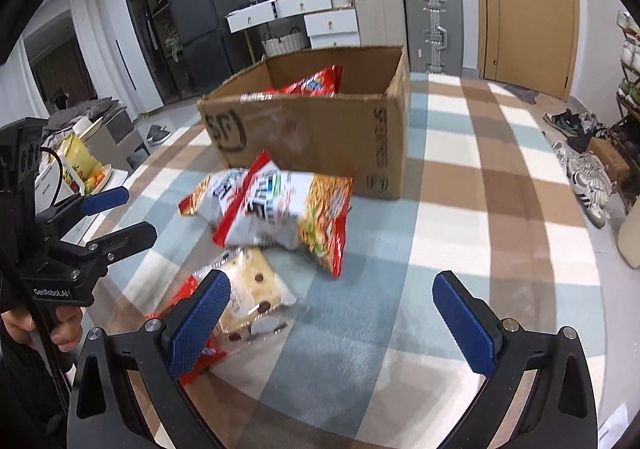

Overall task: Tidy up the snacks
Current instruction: 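Move both grippers back toward the remaining snacks on the table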

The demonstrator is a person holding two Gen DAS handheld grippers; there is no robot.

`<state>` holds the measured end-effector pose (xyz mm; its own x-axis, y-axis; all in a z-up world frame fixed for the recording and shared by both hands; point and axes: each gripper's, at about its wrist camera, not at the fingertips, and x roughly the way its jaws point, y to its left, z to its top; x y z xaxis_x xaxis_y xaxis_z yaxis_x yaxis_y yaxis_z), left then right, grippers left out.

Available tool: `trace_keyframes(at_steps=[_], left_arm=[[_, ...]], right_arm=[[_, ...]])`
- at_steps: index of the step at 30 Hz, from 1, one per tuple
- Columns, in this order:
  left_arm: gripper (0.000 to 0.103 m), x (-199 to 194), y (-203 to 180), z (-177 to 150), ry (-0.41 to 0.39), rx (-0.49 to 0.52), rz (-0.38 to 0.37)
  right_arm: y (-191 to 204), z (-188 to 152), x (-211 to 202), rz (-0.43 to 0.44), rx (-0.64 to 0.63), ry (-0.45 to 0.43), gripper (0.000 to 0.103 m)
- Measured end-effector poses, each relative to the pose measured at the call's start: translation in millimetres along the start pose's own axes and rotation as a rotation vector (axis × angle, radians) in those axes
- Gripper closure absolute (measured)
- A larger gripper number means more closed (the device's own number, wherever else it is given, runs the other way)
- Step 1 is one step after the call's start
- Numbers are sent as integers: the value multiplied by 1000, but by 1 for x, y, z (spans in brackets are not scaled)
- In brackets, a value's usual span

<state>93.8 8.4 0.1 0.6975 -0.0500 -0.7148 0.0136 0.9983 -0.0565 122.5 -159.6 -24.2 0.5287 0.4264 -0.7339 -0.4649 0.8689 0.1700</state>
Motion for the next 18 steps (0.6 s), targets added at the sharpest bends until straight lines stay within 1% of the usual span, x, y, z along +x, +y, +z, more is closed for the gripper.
trace_keyframes(at_steps=[3, 5, 9, 14, 18], left_arm=[[1, 4, -4, -7, 19, -3, -8], [1, 5, -9, -11, 28, 9, -19], [1, 11, -23, -19, 57, 61, -38], [1, 15, -34, -25, 77, 107, -28], [1, 14, -30, -29, 90, 95, -34]], right_arm=[[2, -4, 10, 15, -15, 43, 0], [4, -6, 14, 20, -31, 54, 0], [9, -12, 22, 34, -69, 92, 0], [19, -18, 31, 41, -124, 128, 0], [29, -23, 34, 53, -162, 145, 0]])
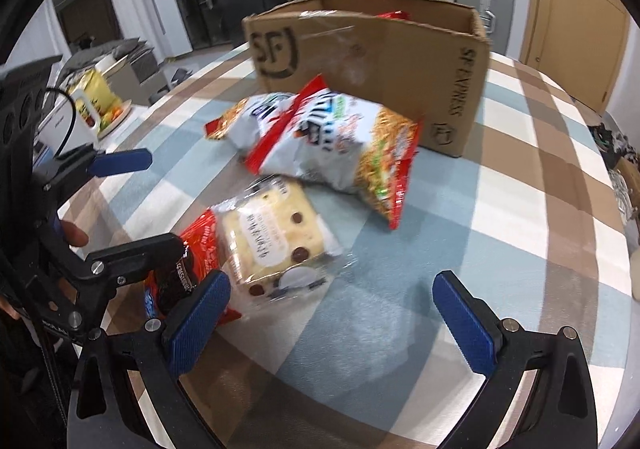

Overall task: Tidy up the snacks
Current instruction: 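Move both grippers back toward the remaining snacks on the table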

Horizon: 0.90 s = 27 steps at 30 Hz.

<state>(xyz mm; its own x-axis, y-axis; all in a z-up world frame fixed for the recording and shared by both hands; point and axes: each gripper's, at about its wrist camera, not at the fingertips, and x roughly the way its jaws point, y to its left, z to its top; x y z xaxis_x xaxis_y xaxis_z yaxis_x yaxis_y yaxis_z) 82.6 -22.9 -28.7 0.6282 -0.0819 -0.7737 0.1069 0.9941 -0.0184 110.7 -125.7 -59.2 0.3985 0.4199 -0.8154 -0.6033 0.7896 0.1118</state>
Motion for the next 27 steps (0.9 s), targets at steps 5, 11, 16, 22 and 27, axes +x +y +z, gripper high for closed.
trace_keyframes(at_steps=[5, 11, 16, 22, 27], left_arm=[[1, -1, 10, -3, 9, -24, -4], [1, 0, 15, -7, 23, -30, -29], [1, 4, 16, -9, 34, -25, -62], [1, 4, 16, -11, 40, -30, -75], [1, 3, 12, -12, 46, -22, -89]], right_arm=[[8, 0, 8, -9, -28, 19, 0], [16, 8, 19, -37, -64, 21, 1], [19, 12, 24, -40, -84, 7, 12], [23, 10, 20, -26, -113, -22, 32], [22, 3, 12, -22, -116, -28, 56]])
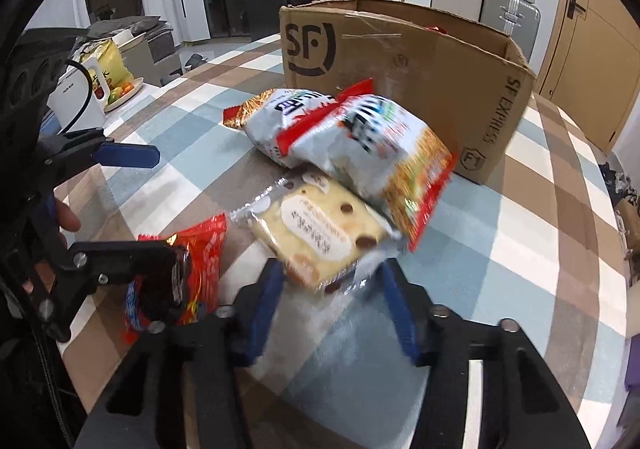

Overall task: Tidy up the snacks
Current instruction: 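Move both grippers back toward the remaining snacks on the table, then grasp the red chocolate pie pack with the left gripper while the right gripper grasps the cream bun pack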

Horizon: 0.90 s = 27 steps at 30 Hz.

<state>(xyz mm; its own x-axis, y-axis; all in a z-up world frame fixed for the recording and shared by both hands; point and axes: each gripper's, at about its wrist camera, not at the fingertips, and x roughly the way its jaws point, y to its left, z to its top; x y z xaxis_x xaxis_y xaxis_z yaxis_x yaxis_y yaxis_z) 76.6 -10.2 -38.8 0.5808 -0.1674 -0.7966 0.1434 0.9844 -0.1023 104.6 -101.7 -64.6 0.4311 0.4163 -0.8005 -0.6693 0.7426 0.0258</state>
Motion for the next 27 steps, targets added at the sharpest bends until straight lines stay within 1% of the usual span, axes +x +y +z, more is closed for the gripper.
trace_keyframes(at_steps=[1, 3, 6, 10, 12, 19, 23, 26, 27], left_arm=[[1, 0, -2, -1, 1, 5, -6], [1, -1, -6, -2, 6, 17, -21], [1, 1, -15, -5, 25, 43, -71], [1, 5, -30, -10, 47, 96, -78], [1, 7, -36, -12, 51, 117, -69], [1, 11, -41, -15, 80, 132, -96], [1, 8, -44, -18, 74, 151, -120], [1, 9, -47, -19, 79, 173, -96], [6, 11, -48, -20, 80, 175, -91]], right_arm=[[-1, -3, -3, 3, 4, -2, 60], [-4, -9, -8, 11, 15, -3, 61], [-9, -17, -13, 17, 22, -5, 61], [-13, -20, -16, 18, 33, -1, 60], [-13, -20, -17, 17, 32, -1, 60], [-13, -20, -17, 18, 30, -1, 58], [-12, -21, -17, 20, 28, -2, 56], [-12, -21, -17, 23, 27, -3, 55], [-12, -21, -17, 24, 28, -3, 55]])
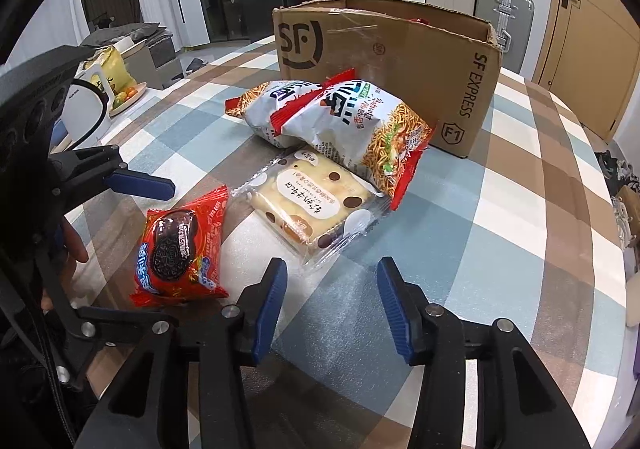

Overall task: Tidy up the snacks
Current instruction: 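Grasp the red chocolate pie pack with the left gripper while the right gripper grasps the cream bun pack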

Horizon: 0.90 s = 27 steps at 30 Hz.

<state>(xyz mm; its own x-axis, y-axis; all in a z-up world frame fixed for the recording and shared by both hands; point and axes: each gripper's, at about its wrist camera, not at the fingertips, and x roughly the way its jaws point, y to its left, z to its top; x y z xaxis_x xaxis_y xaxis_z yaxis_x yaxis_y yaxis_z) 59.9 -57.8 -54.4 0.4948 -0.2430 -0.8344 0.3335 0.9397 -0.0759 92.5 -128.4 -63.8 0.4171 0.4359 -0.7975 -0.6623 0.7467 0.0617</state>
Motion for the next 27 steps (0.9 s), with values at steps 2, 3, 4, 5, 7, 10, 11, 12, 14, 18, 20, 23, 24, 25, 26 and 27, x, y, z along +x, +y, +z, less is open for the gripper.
trace_keyframes(at_steps=[2, 3, 4, 5, 7, 10, 11, 12, 14, 18, 20, 23, 24, 25, 26, 27], left_arm=[[14, 1, 0, 0, -7, 4, 14], [21, 0, -1, 0, -10, 11, 25], [30, 1, -1, 0, -14, 14, 21], [35, -1, 0, 0, -21, 22, 9], [52, -3, 2, 0, -25, 33, -1], [56, -8, 10, -1, -49, 20, -32], [56, -11, 13, -1, -59, 12, -29], [56, -14, 16, 0, -79, 1, -19], [56, -20, 22, 1, -103, -16, -13], [56, -31, 42, 1, -136, -77, -2], [56, -35, 50, 1, -143, -100, 0], [56, -38, 62, 1, -149, -136, 5], [56, -39, 66, 0, -150, -145, 6], [56, -40, 70, -1, -150, -156, 8], [56, -40, 73, -1, -149, -162, 7], [56, -40, 76, -2, -149, -169, 10]], right_arm=[[0, 0, 0, 1, 0, 0, 55], [0, 0, 0, 1, 1, -1, 55], [0, 0, 0, 1, 4, -1, 53], [-1, 0, 0, 3, 8, -3, 50], [-1, 1, 0, 2, 16, -5, 46], [0, 2, 1, -4, 14, -7, 45], [1, 3, 1, -3, 7, -11, 45], [2, 5, 1, -1, 2, -13, 45], [3, 9, 1, 1, -6, -22, 45], [10, 21, 3, 2, -60, -21, 45], [13, 29, 3, 25, -82, -19, 44], [14, 41, 6, 57, -107, -13, 36], [15, 44, 8, 65, -122, -7, 35], [15, 48, 13, 74, -142, 8, 31], [15, 51, 17, 72, -158, 21, 28], [16, 53, 21, 64, -169, 31, 27]])
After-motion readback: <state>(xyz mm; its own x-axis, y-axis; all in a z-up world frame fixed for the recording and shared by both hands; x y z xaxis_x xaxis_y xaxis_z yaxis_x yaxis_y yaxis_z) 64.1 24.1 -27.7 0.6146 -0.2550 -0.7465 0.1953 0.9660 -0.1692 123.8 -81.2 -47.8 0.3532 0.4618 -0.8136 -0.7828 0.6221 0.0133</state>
